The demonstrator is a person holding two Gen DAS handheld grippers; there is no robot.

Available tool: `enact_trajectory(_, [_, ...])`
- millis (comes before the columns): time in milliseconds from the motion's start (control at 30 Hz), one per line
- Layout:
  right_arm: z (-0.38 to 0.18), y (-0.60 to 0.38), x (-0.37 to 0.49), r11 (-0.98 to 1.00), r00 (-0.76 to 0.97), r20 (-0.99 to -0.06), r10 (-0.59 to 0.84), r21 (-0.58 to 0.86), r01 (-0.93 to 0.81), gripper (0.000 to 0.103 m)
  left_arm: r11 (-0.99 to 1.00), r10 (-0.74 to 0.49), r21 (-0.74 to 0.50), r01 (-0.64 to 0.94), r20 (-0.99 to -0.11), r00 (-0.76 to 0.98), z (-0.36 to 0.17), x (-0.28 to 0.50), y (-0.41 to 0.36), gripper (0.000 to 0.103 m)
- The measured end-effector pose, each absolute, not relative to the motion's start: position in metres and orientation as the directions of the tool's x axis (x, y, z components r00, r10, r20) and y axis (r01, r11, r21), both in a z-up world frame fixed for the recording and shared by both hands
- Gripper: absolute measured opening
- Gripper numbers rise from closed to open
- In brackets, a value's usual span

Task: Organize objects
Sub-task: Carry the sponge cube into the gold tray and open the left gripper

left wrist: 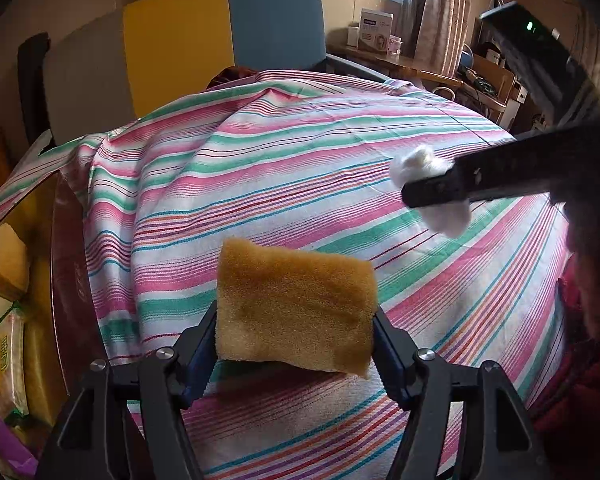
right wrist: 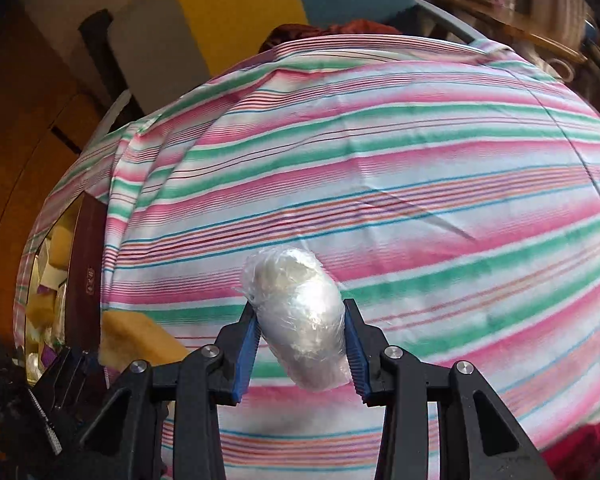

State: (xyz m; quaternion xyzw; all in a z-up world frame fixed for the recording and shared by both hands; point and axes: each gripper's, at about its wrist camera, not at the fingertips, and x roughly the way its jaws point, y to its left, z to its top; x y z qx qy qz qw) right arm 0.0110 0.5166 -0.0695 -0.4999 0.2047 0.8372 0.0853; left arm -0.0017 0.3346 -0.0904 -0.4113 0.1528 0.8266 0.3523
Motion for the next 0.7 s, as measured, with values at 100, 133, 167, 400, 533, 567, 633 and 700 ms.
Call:
enact_trajectory(100, [-0.089,0.516,0.008,-0.912,-0.439,-0.897,-0.040,0.212,-0.351,0.041,-0.706,0.457,-0.037,-0.708,-0.787,-0.415,-0.091,-0.001,0.335,0.070])
enact_trajectory(133, [-0.092,0.518,0.007,-0.913,-0.422,-0.906,-0.027,0.194,-0.358,0.041,-0.707,0.457,-0.036,-0.707,-0.785,-0.417,-0.092,-0.001,0.335,0.070])
enact_trajectory(167, [-0.094,0.520,0.006,-0.914,-0.418,-0.908,-0.020,0.185,-0.360,0.040,-0.707,0.457,-0.035,-0.706,-0.785,-0.419,-0.092,-0.001,0.335,0.070])
enact_trajectory(400, [-0.098,0.514,-0.001,-0.938,-0.399,-0.917,0.027,0.115,-0.326,0.040,-0.709,0.452,-0.021,-0.705,-0.780,-0.432,-0.094,0.001,0.338,0.070])
enact_trajectory(533, [-0.100,0.511,-0.003,-0.947,-0.392,-0.919,0.046,0.086,-0.311,0.039,-0.709,0.449,-0.016,-0.705,-0.781,-0.434,-0.094,0.001,0.338,0.070])
enact_trajectory(567, [-0.100,0.510,-0.004,-0.947,-0.392,-0.919,0.048,0.083,-0.310,0.039,-0.709,0.450,-0.015,-0.706,-0.780,-0.435,-0.094,0.001,0.338,0.070])
enact_trajectory(633, [-0.100,0.510,-0.004,-0.949,-0.389,-0.920,0.053,0.074,-0.305,0.039,-0.709,0.448,-0.010,-0.706,-0.779,-0.438,-0.094,0.002,0.339,0.070])
enact_trajectory(700, [-0.100,0.509,-0.003,-0.952,-0.389,-0.919,0.060,0.065,-0.300,0.039,-0.708,0.446,-0.008,-0.706,-0.780,-0.439,-0.094,0.002,0.339,0.070])
